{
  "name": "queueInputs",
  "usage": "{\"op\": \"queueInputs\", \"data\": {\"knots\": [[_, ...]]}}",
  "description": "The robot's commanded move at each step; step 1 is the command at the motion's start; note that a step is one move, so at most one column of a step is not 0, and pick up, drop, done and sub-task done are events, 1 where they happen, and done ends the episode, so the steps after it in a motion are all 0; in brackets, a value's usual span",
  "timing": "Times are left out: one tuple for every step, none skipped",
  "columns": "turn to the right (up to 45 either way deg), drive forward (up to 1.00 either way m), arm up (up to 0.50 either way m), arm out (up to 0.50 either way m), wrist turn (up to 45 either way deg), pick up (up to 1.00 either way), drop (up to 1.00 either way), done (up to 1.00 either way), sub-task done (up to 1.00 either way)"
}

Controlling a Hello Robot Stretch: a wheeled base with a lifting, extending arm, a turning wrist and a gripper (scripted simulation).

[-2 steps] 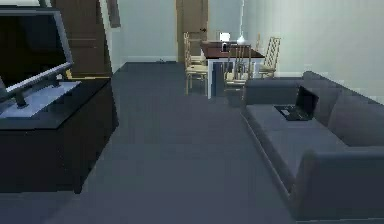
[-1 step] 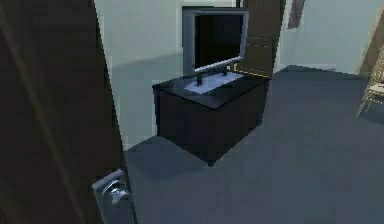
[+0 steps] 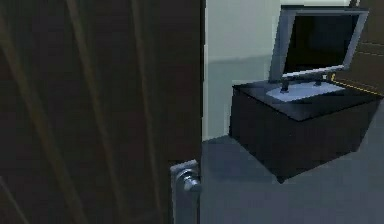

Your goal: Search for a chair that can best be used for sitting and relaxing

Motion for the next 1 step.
{"op": "queueInputs", "data": {"knots": [[0.0, 0.05, 0.0, 0.0, 0.0, 0.0, 0.0, 0.0, 0.0]]}}
